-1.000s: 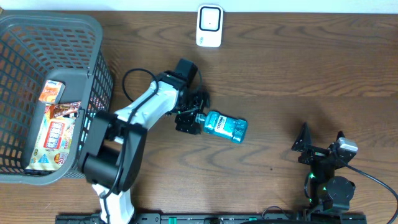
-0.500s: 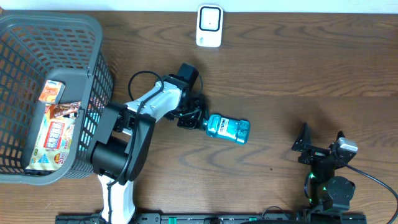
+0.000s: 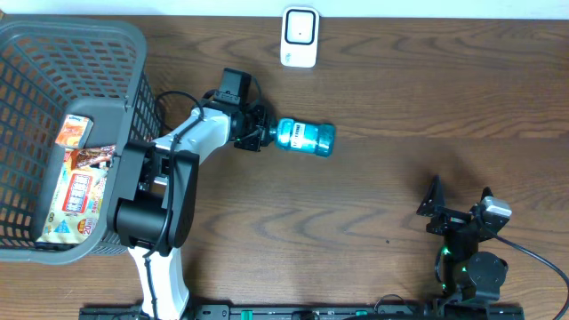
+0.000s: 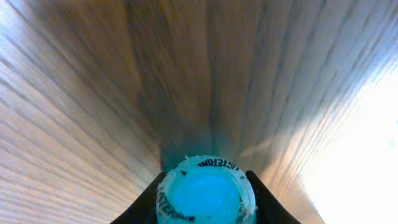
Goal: Scan the item barcode
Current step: 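Lift the bottle toward the scanner, then set it down upright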
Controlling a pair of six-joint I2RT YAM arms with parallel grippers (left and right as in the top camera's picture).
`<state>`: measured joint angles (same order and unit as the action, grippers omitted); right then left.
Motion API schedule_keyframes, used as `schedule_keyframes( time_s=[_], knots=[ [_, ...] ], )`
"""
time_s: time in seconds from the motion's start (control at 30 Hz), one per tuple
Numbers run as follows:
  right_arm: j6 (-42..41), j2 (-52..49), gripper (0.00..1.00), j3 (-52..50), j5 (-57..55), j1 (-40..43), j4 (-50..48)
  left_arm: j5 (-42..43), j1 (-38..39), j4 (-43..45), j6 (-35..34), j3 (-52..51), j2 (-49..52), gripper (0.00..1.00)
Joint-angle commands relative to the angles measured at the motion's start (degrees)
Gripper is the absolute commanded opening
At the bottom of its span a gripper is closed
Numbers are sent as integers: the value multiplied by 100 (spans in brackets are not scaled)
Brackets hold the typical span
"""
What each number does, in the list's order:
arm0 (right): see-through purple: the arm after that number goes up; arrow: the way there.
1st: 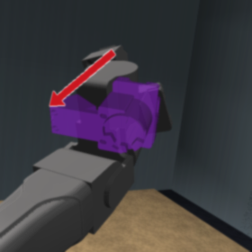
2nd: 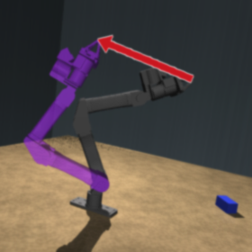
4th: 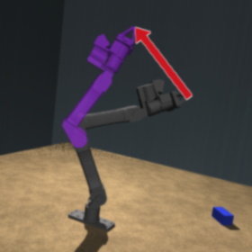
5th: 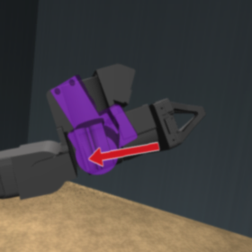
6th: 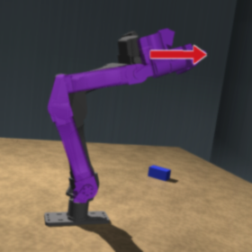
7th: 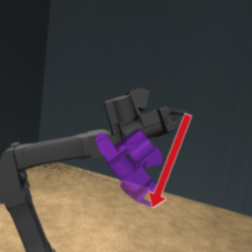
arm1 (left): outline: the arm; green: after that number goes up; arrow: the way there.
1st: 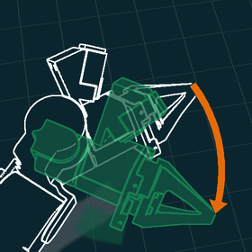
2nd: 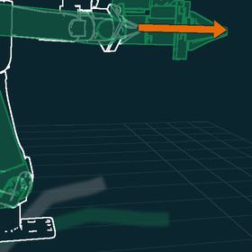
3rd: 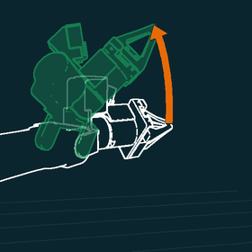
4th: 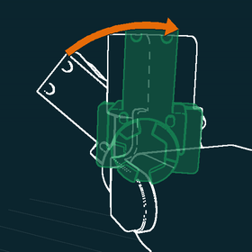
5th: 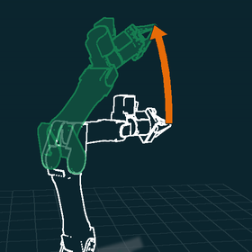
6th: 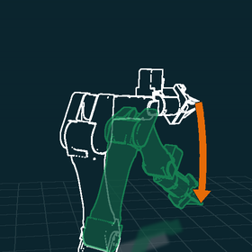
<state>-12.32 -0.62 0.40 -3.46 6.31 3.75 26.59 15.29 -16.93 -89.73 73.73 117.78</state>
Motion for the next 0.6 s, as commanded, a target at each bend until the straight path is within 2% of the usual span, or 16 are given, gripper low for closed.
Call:
schedule_keyframes(
  time_s=[0.0,0.1,0.17,0.33,0.57],
  knots=[
    [81,31,99,-9,-50,13,15,-173,72,-234,286,-11,83,22],
    [81,31,99,-9,-50,13,15,151,122,-673,710,-11,83,22],
    [81,31,99,-9,-50,13,15,238,144,-975,1279,-11,83,22],
    [81,31,99,-9,-50,13,15,273,140,-1241,3294,-11,83,24],
    [81,31,99,-9,-50,13,15,205,361,-595,3915,-11,85,25]
  ],
)
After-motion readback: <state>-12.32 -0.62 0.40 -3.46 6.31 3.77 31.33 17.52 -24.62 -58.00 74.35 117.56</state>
